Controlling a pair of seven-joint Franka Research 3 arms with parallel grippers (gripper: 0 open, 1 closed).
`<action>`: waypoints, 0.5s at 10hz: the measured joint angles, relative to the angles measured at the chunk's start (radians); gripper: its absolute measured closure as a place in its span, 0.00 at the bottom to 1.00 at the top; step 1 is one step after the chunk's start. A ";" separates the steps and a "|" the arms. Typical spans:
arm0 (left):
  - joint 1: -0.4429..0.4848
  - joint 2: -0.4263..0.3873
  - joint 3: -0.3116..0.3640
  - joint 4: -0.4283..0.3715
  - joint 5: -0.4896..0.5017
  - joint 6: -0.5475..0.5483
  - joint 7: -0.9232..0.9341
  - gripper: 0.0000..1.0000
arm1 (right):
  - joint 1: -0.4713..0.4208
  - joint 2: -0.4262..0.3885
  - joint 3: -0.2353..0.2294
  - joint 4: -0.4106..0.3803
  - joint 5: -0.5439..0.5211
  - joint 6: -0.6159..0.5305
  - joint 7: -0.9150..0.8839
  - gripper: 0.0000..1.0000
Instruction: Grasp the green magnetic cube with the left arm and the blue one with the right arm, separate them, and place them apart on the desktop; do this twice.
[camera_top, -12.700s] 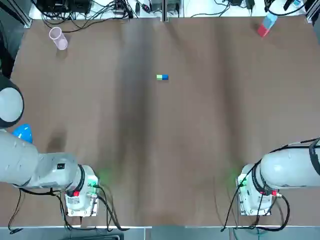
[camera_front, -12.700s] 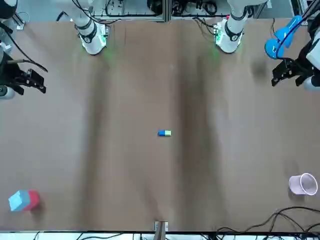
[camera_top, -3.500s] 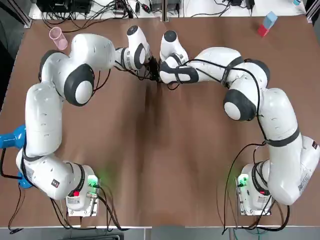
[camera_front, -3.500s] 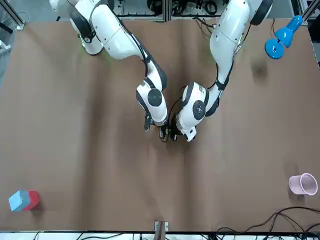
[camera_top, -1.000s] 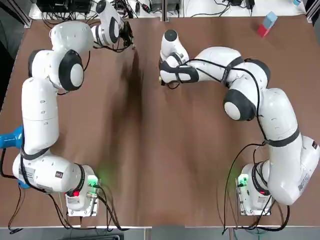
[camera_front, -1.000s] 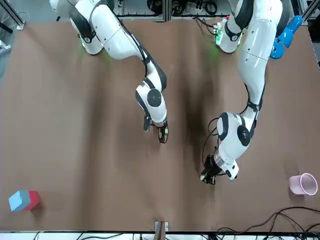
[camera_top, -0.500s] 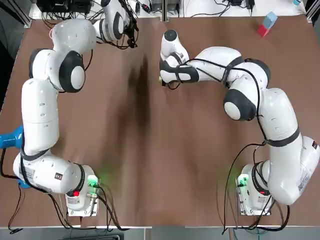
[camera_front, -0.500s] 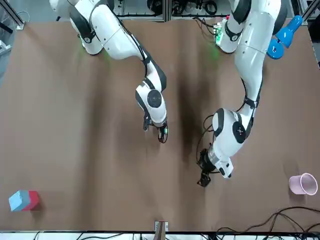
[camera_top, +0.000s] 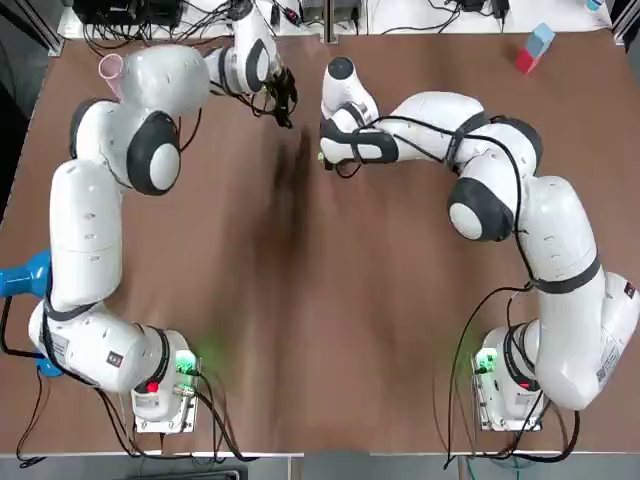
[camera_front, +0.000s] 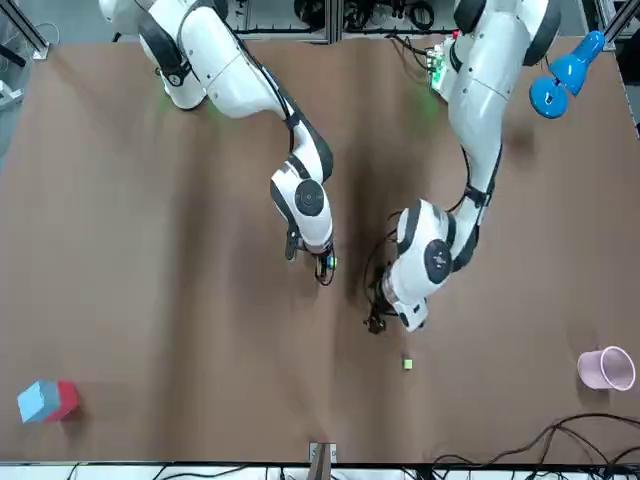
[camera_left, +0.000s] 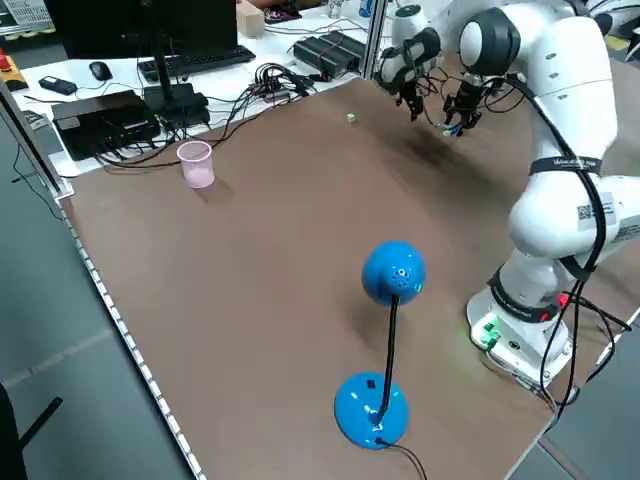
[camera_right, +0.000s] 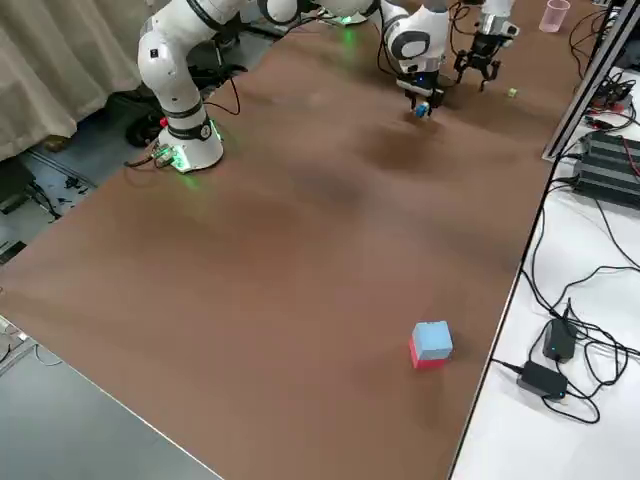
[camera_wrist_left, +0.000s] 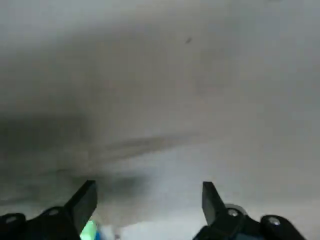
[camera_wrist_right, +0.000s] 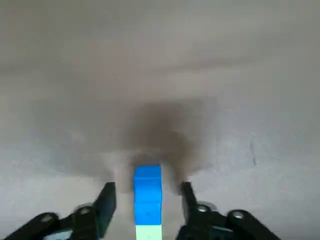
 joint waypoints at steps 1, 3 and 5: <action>-0.020 -0.018 0.000 -0.030 0.000 -0.015 -0.010 0.07 | 0.000 -0.001 0.000 0.000 0.000 -0.001 0.000 0.55; -0.037 -0.041 -0.011 -0.069 0.000 -0.017 -0.042 0.06 | 0.000 -0.001 0.000 0.000 0.000 -0.002 0.000 0.63; -0.041 -0.042 -0.034 -0.107 0.000 0.021 -0.053 0.06 | 0.000 -0.001 0.000 0.000 0.000 -0.004 0.000 0.65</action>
